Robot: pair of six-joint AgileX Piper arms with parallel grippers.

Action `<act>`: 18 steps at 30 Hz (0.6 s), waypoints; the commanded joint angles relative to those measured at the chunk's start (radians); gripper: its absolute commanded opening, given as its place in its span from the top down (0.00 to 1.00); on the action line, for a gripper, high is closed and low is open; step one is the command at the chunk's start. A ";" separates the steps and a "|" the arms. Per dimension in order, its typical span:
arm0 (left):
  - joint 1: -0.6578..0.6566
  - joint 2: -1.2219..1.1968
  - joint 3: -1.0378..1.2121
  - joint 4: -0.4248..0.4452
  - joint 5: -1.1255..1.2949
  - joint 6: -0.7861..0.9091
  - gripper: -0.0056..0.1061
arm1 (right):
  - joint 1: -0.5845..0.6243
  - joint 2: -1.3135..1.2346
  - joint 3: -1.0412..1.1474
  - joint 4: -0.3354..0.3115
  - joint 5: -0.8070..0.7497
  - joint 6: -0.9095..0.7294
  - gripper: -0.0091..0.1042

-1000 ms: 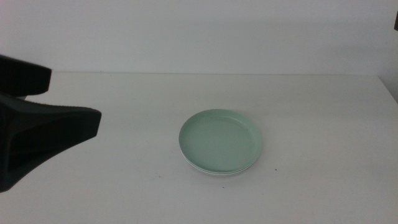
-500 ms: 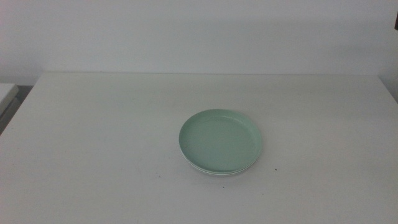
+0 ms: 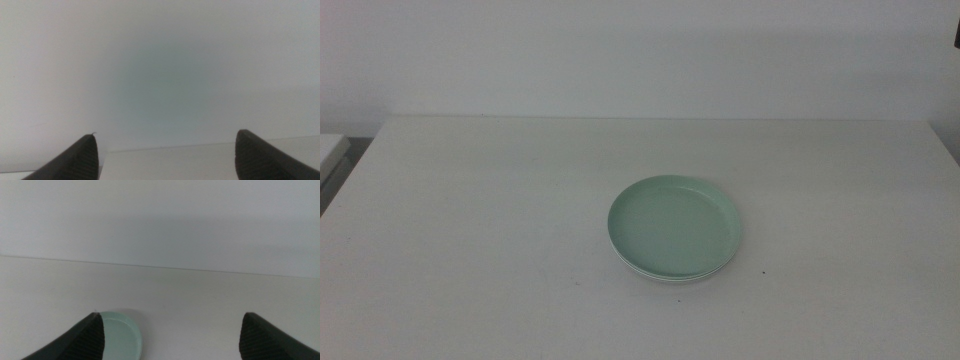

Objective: Stack the three bowls on top of each other.

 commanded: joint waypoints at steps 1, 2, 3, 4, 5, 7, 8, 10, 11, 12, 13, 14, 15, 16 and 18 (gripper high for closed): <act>0.000 -0.004 0.006 0.014 -0.015 -0.012 0.11 | -0.007 -0.003 0.002 -0.004 -0.013 -0.006 0.10; 0.000 -0.004 0.006 0.014 -0.015 -0.012 0.11 | -0.007 -0.003 0.002 -0.004 -0.013 -0.006 0.10; 0.000 -0.004 0.006 0.014 -0.015 -0.012 0.11 | -0.007 -0.003 0.002 -0.004 -0.013 -0.006 0.10; 0.000 -0.004 0.006 0.014 -0.015 -0.012 0.11 | -0.007 -0.003 0.002 -0.004 -0.013 -0.006 0.10; 0.000 -0.004 0.006 0.014 -0.015 -0.012 0.11 | -0.007 -0.003 0.002 -0.004 -0.013 -0.006 0.10; 0.000 -0.004 0.015 0.010 -0.015 -0.010 0.11 | -0.007 -0.005 0.009 -0.004 -0.022 -0.006 0.10; 0.000 -0.004 0.025 0.005 -0.020 -0.010 0.11 | -0.007 -0.014 0.029 -0.017 -0.042 -0.006 0.10; 0.000 -0.019 0.059 -0.020 -0.046 -0.010 0.11 | -0.007 -0.060 0.102 -0.019 -0.121 -0.006 0.10; 0.000 -0.037 0.090 -0.037 -0.077 -0.010 0.11 | -0.008 -0.084 0.148 -0.024 -0.195 -0.006 0.10; 0.000 -0.062 0.132 -0.044 -0.119 -0.010 0.11 | -0.008 -0.124 0.219 -0.027 -0.282 -0.006 0.10; 0.000 -0.087 0.171 -0.044 -0.152 -0.010 0.11 | -0.008 -0.170 0.301 -0.027 -0.373 -0.006 0.10; 0.000 -0.120 0.224 -0.042 -0.188 -0.010 0.11 | -0.008 -0.223 0.372 -0.027 -0.444 -0.006 0.10; 0.000 -0.153 0.278 -0.046 -0.214 -0.010 0.11 | -0.011 -0.281 0.464 -0.027 -0.520 -0.006 0.10; 0.000 -0.181 0.322 -0.057 -0.229 -0.010 0.11 | -0.017 -0.341 0.553 -0.034 -0.568 -0.006 0.10; 0.000 -0.250 0.429 -0.079 -0.246 -0.010 0.11 | -0.045 -0.449 0.718 -0.050 -0.586 -0.006 0.10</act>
